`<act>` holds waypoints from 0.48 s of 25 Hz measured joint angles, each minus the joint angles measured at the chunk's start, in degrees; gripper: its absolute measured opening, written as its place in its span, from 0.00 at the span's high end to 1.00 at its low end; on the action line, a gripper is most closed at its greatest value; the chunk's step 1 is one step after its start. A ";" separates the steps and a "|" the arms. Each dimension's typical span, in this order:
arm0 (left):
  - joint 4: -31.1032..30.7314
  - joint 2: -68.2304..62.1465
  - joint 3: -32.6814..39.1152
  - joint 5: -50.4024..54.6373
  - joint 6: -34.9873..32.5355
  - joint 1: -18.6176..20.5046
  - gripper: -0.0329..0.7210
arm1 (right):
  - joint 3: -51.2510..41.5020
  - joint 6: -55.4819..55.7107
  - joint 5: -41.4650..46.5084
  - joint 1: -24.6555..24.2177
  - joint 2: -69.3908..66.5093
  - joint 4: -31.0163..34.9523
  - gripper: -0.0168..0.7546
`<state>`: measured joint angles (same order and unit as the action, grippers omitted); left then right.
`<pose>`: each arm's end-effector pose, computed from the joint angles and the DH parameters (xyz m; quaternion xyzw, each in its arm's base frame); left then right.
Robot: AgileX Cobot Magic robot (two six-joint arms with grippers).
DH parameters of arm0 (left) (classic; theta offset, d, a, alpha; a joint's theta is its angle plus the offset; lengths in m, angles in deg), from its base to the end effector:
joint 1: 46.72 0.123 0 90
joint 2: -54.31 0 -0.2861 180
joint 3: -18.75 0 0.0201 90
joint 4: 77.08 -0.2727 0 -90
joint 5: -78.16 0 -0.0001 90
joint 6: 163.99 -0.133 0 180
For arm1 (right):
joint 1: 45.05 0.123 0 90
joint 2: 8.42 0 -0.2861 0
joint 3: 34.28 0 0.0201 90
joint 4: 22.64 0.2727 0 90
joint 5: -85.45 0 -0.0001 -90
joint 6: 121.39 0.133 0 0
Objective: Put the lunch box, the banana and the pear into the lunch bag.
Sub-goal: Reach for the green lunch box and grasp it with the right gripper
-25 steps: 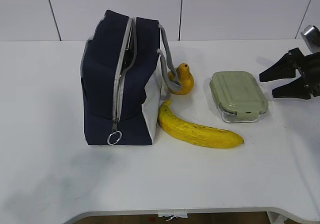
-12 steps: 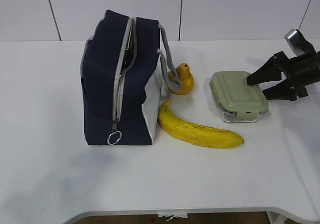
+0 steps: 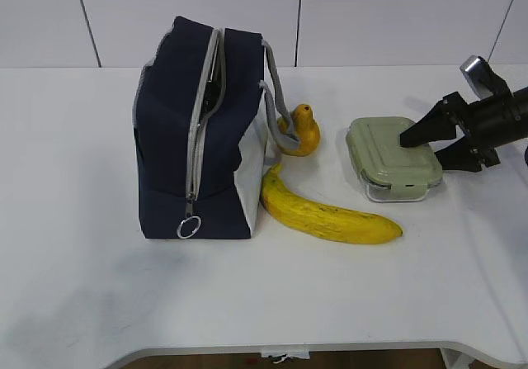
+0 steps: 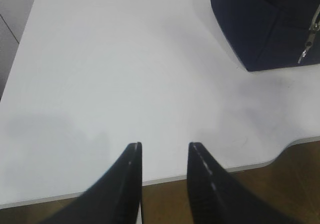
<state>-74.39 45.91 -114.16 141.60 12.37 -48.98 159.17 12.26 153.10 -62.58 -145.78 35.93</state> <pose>0.0463 -0.0074 0.2715 0.0459 0.8599 -0.0173 0.5082 0.4646 -0.0367 0.0999 0.0074 0.8979 0.4125 0.1537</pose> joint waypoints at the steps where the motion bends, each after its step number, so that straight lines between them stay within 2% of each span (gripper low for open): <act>1: 0.00 0.00 0.00 0.00 0.00 0.00 0.64 | 0.00 0.00 0.00 -0.01 0.00 0.00 0.22; 7: 0.00 0.00 0.00 0.00 0.03 0.00 0.64 | 0.00 -0.10 0.00 -0.01 0.00 0.00 0.22; 12: 0.00 0.00 0.00 0.00 0.03 0.00 0.64 | 0.00 -0.10 0.00 -0.01 0.00 0.49 0.27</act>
<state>-74.39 45.91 -114.16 141.60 12.40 -48.98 159.17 12.16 153.10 -62.59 -145.78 36.41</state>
